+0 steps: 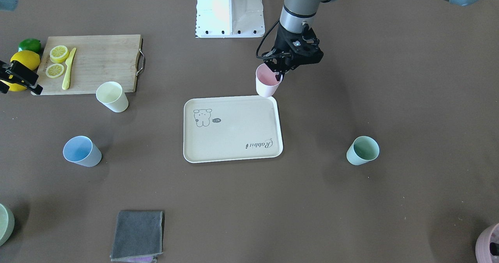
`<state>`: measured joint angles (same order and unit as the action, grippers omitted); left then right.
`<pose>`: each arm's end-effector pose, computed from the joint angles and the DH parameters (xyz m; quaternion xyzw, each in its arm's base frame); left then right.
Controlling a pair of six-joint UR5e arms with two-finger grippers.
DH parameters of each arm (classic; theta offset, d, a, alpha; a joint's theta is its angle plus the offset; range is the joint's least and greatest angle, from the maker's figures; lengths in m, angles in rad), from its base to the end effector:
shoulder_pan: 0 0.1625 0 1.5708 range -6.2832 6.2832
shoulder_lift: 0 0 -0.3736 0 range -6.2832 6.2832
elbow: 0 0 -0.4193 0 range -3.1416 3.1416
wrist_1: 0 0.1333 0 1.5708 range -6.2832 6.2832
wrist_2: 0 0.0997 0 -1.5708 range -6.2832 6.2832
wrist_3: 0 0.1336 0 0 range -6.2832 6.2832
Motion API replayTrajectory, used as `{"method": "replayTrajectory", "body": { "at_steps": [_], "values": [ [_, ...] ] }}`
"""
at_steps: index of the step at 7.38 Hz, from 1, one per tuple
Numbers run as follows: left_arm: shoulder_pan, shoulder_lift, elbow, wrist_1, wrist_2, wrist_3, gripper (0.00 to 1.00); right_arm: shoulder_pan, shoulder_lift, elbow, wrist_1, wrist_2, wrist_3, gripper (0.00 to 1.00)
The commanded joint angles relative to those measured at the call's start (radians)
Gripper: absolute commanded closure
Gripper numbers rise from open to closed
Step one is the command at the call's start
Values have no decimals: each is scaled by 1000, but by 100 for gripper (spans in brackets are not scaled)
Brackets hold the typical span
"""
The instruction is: Place all cups on tray
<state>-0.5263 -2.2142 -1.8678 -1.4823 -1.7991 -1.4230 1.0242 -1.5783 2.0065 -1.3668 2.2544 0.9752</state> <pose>0.4972 -0.4080 0.1334 0.0379 0.4217 -0.1240 0.8974 -0.2286 -0.4699 0.3866 -0.0076 -0.4327 0.0886 0.8972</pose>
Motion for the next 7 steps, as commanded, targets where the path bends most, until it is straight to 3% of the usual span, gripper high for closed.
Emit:
{"method": "replayTrajectory", "body": {
  "at_steps": [1, 4, 7],
  "values": [
    [2, -24, 42, -10, 21, 4, 100, -125, 9, 23, 26, -93, 150, 0],
    [0, -21, 129, -100, 37, 7, 100, -197, 26, 21, 26, -141, 201, 0],
    [-3, -13, 148, -108, 37, 42, 100, -268, 60, 17, 26, -197, 275, 0]
  ]
}}
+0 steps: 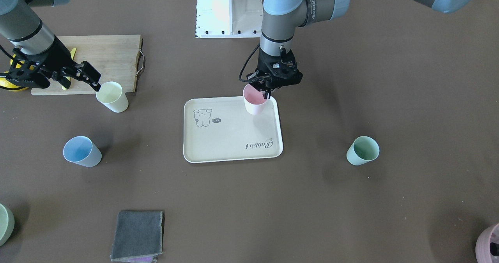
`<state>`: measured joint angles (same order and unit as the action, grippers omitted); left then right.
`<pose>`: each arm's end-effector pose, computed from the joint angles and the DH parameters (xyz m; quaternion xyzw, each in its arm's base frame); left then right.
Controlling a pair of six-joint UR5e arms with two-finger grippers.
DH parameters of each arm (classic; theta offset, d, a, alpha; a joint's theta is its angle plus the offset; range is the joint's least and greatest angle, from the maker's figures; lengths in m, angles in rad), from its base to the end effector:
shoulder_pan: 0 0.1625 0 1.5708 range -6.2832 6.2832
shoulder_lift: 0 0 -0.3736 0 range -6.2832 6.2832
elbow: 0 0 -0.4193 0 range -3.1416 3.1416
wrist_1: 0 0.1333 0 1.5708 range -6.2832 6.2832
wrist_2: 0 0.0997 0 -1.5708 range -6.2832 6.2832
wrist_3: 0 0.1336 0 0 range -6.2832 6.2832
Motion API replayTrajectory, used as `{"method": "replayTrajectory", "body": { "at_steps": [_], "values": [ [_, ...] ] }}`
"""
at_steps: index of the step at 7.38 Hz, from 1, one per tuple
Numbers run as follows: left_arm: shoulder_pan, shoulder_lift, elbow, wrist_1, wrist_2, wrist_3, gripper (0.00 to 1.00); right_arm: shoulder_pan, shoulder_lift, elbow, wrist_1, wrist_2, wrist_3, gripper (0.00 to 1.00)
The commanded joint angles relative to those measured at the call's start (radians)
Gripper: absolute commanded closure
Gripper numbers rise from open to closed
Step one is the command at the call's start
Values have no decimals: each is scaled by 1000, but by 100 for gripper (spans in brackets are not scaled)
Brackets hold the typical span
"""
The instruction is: Place all cups on tray
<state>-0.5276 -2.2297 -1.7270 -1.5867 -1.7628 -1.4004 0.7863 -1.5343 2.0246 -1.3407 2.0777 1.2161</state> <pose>0.5336 -0.4357 0.1675 0.0550 0.4076 -0.1237 0.9031 -0.3299 -0.4274 0.3604 -0.0132 -0.4139 0.1077 0.9038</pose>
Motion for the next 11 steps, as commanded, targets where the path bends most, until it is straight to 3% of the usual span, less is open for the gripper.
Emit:
{"method": "replayTrajectory", "body": {
  "at_steps": [1, 6, 11],
  "values": [
    [-5, 2, 7, -4, 0, 21, 100, -44, 16, -1, 0, -30, 36, 0],
    [-5, 2, 9, -4, 0, 21, 100, -59, 11, -75, 0, -80, 19, 0],
    [1, 1, 44, -27, 0, 32, 100, -70, -6, -79, 0, -85, 20, 0]
  ]
}}
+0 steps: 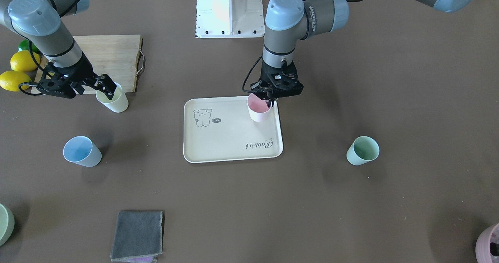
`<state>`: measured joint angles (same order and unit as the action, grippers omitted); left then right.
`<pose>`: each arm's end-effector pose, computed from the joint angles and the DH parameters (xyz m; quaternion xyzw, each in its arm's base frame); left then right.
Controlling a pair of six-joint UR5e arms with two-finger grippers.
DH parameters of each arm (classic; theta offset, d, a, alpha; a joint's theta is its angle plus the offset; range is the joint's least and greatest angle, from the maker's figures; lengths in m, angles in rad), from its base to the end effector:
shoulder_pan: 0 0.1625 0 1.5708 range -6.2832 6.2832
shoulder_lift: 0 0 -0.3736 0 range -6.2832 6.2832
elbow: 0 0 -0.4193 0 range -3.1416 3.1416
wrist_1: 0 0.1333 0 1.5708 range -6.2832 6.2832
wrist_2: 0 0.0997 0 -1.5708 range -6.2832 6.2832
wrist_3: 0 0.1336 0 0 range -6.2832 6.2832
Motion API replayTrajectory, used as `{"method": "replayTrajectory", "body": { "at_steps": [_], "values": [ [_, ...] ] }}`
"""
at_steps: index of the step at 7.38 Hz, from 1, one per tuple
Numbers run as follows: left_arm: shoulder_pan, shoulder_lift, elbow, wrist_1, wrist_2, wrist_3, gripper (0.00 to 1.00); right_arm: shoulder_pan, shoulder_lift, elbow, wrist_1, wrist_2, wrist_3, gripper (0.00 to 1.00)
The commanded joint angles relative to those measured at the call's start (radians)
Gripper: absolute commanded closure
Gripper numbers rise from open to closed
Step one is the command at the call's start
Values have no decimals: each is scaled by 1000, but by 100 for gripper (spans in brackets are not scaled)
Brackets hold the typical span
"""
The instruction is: Place all cups on tray
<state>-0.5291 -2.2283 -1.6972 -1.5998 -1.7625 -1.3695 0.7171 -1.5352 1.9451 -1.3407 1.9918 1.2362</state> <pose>0.5404 -0.4409 0.1799 0.0584 0.3990 -0.1119 0.9082 -0.3633 -0.4212 0.4070 -0.0171 -0.3656 0.1119 0.9239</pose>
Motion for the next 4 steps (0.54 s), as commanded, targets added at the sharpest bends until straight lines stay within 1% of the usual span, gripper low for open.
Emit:
{"method": "replayTrajectory", "body": {
  "at_steps": [1, 4],
  "values": [
    [8, 1, 30, -26, -2, 1, 100, -2, -5, 0, 0, 1, 5, 0],
    [11, 4, 24, -45, -12, 6, 100, -2, -5, 3, 0, 1, 9, 0]
  ]
}}
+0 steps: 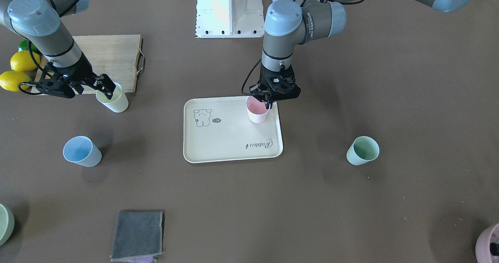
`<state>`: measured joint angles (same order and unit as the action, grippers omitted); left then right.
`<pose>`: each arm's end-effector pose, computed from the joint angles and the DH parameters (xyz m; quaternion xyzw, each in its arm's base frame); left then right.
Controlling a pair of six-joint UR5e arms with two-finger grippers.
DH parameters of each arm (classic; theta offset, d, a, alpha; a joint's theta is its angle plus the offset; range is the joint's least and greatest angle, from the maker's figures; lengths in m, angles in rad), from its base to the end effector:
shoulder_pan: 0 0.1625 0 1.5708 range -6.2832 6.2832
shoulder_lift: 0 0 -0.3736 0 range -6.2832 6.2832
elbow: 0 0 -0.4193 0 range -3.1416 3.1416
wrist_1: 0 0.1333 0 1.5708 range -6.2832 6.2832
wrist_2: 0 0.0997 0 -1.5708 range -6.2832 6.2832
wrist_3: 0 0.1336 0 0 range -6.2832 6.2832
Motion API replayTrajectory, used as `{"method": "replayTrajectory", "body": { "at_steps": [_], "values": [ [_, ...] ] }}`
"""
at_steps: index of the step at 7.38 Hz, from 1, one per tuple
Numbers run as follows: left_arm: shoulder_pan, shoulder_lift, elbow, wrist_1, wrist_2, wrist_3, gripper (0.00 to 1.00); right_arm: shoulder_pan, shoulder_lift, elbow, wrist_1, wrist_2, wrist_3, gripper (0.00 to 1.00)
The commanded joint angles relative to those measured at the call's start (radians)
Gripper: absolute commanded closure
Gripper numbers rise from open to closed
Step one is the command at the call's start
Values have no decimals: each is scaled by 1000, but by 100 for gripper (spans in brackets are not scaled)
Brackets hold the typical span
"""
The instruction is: Place all cups on tray
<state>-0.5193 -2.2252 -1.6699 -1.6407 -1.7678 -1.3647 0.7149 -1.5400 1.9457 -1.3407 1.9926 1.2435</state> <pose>0.5520 -0.4390 0.1880 0.0570 0.4043 -0.1034 0.9070 -0.3633 -0.4195 0.4093 -0.0203 -0.3641 0.1147 0.9241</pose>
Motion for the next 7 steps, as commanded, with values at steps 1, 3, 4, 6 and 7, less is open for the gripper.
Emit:
{"method": "replayTrajectory", "body": {
  "at_steps": [1, 3, 4, 6, 7],
  "values": [
    [1, 1, -5, -4, -7, 1, 74, 0, 0, 4, 0, 0, 5, 7],
    [-1, 6, -14, -1, -2, 15, 2, -9, 0, 1, 0, -2, 8, 70],
    [-1, 6, -28, 1, -1, 15, 2, -29, 1, -2, 0, -23, 8, 100],
    [-30, 6, -39, 8, -4, 35, 2, -40, 18, 7, 0, -23, 10, 100],
    [-59, 6, -54, 22, -7, 61, 2, -40, 38, 16, 0, -15, 8, 100]
  ]
}}
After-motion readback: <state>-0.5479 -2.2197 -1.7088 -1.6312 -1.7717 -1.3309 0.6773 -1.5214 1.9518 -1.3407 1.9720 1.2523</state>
